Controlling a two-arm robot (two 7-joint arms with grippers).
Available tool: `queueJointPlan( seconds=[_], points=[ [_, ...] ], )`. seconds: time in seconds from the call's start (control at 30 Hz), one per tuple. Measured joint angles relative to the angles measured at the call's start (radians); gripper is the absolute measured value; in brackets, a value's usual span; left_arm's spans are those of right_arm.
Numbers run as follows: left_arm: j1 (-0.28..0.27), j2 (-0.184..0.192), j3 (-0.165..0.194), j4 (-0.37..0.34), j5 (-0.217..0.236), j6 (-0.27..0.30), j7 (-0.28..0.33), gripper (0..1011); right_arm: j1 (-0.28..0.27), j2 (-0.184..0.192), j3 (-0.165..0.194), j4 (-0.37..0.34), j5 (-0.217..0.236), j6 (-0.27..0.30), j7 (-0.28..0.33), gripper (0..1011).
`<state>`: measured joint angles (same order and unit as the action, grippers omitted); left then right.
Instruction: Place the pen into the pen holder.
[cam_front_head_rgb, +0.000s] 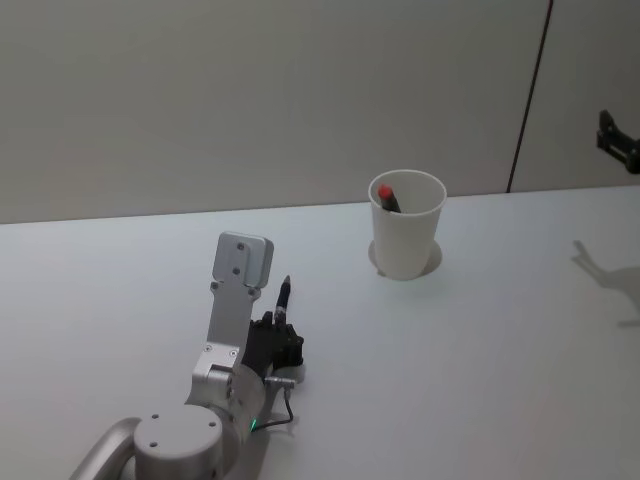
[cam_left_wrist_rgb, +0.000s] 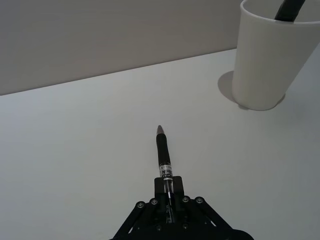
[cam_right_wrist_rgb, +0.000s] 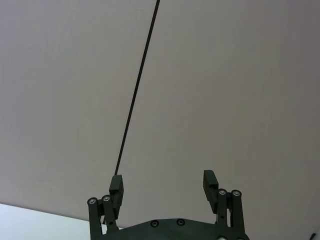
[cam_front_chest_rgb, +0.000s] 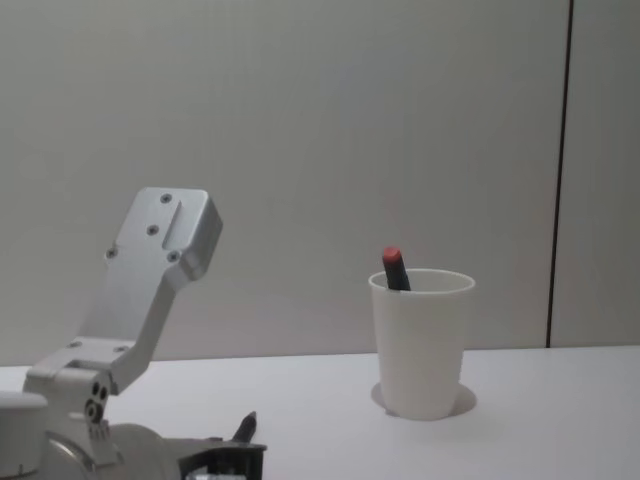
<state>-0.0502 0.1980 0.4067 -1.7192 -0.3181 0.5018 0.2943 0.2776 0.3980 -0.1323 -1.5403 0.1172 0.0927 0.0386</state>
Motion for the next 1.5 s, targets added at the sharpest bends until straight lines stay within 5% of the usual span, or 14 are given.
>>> queueJointPlan(
  seconds=[0.87, 1.5],
  points=[
    [0.000, 0.000, 0.000, 0.000, 0.000, -0.001, 0.000, 2, 0.000, 0.000, 0.000, 0.000, 0.000, 0.000, 0.000, 1001],
    [0.000, 0.000, 0.000, 0.002, -0.002, 0.004, 0.000, 548, 0.000, 0.000, 0.000, 0.000, 0.000, 0.000, 0.000, 1001]
  ],
)
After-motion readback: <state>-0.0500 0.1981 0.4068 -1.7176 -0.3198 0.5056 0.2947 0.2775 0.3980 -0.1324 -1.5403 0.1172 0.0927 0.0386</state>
